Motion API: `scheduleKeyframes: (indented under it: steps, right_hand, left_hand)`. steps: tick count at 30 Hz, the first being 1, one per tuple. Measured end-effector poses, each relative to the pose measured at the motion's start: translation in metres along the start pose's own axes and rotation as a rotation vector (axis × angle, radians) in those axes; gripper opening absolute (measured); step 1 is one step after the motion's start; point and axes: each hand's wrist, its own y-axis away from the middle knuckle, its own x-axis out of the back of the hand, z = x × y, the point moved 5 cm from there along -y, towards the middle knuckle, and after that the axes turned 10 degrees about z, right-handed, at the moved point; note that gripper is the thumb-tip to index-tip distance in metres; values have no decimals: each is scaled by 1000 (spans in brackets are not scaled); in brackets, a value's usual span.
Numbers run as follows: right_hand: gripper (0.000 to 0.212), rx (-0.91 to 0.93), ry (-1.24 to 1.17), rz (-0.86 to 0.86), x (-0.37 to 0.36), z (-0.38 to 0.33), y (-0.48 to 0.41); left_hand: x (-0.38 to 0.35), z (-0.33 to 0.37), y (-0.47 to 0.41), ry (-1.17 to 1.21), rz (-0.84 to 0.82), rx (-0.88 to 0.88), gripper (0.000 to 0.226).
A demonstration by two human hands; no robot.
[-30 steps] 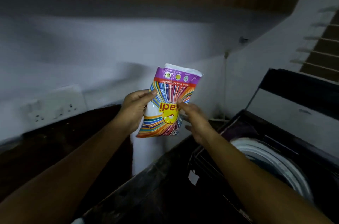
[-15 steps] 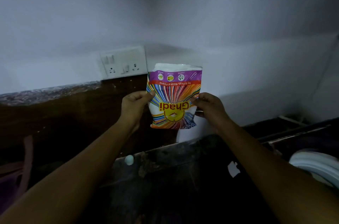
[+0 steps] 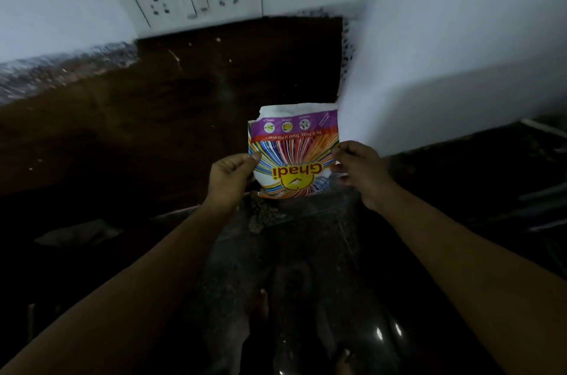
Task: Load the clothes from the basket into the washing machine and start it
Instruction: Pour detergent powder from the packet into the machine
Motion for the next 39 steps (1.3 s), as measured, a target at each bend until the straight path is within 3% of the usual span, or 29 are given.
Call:
scheduleKeyframes:
  steps: [13,20,23,29,31,36,39]
  right_hand:
    - [21,-193,33,21,-84,205,-179]
    - [19,-232,87,53,-102,324,-266]
    - [19,-244,112,44,-109,364,-295]
    - [16,-251,115,83,-129,422,-356]
    - [22,-251,98,101,-138,433,-372]
    - [22,-184,147,168,-150,442,-403]
    - [18,-151,161,254,-153,440,-416]
  left_hand:
    - [-18,-238,-166,4,26,239,9]
    - [-41,-376,-236,-29,-3,297,10]
    - [-47,-420,-258,-38,-12,298,22]
    - [-54,-488,-307,-72,-21,273,6]
    - [-57,-505,-327,-68,-7,274,14]
    - [-62,-515,-363,-135,164,192,20]
    - [-66,-515,-372,-151,183,139,7]
